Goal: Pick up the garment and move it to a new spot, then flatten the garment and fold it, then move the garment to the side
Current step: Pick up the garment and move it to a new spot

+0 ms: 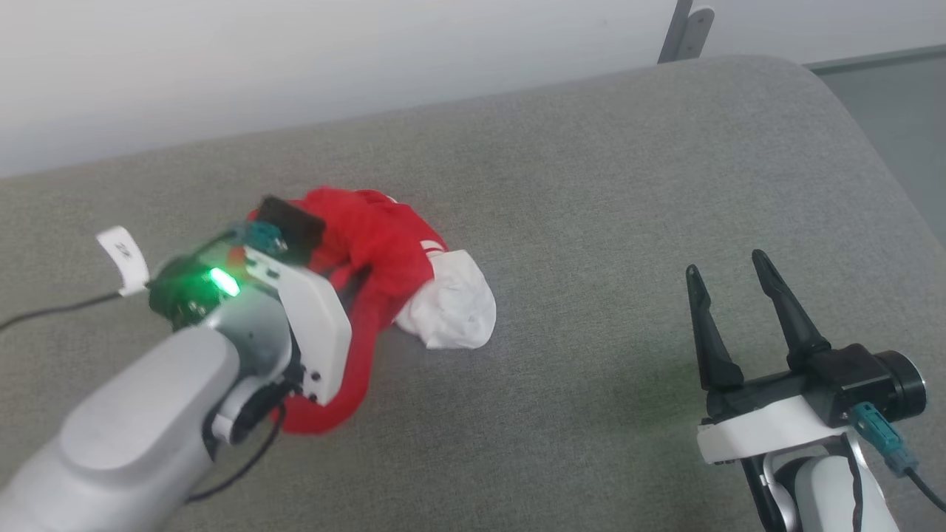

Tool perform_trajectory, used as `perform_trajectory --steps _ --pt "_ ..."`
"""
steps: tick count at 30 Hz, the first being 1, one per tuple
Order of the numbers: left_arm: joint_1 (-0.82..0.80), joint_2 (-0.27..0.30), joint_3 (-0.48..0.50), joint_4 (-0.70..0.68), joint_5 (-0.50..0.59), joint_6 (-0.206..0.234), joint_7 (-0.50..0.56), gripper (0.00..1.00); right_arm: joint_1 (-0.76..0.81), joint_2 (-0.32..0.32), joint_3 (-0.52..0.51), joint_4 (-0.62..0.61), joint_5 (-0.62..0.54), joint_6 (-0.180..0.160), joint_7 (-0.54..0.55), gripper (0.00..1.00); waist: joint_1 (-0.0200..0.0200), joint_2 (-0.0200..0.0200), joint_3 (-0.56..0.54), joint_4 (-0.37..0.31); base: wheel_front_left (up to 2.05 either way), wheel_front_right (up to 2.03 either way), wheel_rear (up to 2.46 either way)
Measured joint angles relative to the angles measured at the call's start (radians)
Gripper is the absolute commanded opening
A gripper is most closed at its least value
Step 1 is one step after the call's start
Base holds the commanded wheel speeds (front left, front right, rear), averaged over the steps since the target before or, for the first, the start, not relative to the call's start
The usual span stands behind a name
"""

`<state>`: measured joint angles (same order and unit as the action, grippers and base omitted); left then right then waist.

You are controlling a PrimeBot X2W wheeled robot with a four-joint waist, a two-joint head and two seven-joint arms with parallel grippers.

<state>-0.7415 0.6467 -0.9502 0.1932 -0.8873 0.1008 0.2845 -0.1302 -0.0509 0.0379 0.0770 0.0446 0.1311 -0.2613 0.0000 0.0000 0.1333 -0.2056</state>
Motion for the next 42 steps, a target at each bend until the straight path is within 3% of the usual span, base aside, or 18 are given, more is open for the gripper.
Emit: perform_trajectory --steps 13,20,21,24,25,26,31,42 --pt "0.049 -0.124 -0.067 0.263 -0.039 -0.087 -0.010 0.00 -0.011 0.000 0.023 0.003 0.016 0.000 0.000 1.00 0.0000 0.0000 0.020 0.001 0.00 0.00 0.00" --pt "0.047 -0.161 -0.097 0.360 -0.036 -0.132 0.002 0.00 -0.015 0.000 0.029 0.006 0.017 0.000 0.000 1.00 0.0000 0.0000 0.026 0.010 0.00 0.00 0.00" --pt "0.046 -0.168 -0.098 0.371 -0.037 -0.137 0.001 0.04 -0.015 0.000 0.028 0.006 0.017 0.000 0.000 1.00 0.0000 0.0000 0.026 0.012 0.00 0.00 0.00" --pt "0.032 -0.181 -0.107 0.402 -0.033 -0.155 0.000 0.44 -0.015 0.000 0.027 0.008 0.017 0.000 0.000 1.00 0.0000 0.0000 0.024 0.021 0.00 0.00 0.00" --pt "0.031 -0.185 -0.110 0.409 -0.033 -0.160 0.000 0.95 -0.015 0.000 0.026 0.010 0.017 0.000 0.000 1.00 0.0000 0.0000 0.023 0.025 0.00 0.00 0.00" --pt "0.030 -0.188 -0.113 0.415 -0.033 -0.165 0.000 1.00 -0.015 0.000 0.026 0.011 0.017 0.000 0.000 1.00 0.0000 0.0000 0.022 0.028 0.00 0.00 0.00" --pt "0.023 -0.201 -0.114 0.427 -0.043 -0.185 -0.009 1.00 -0.015 0.000 0.024 0.017 0.016 0.000 0.000 1.00 0.0000 0.0000 0.008 0.048 0.00 0.00 0.00" --pt "0.014 -0.169 -0.062 0.388 -0.043 -0.172 -0.148 1.00 -0.007 0.000 0.015 0.026 0.005 0.000 0.000 1.00 0.0000 0.0000 -0.037 0.100 0.00 0.00 0.00"
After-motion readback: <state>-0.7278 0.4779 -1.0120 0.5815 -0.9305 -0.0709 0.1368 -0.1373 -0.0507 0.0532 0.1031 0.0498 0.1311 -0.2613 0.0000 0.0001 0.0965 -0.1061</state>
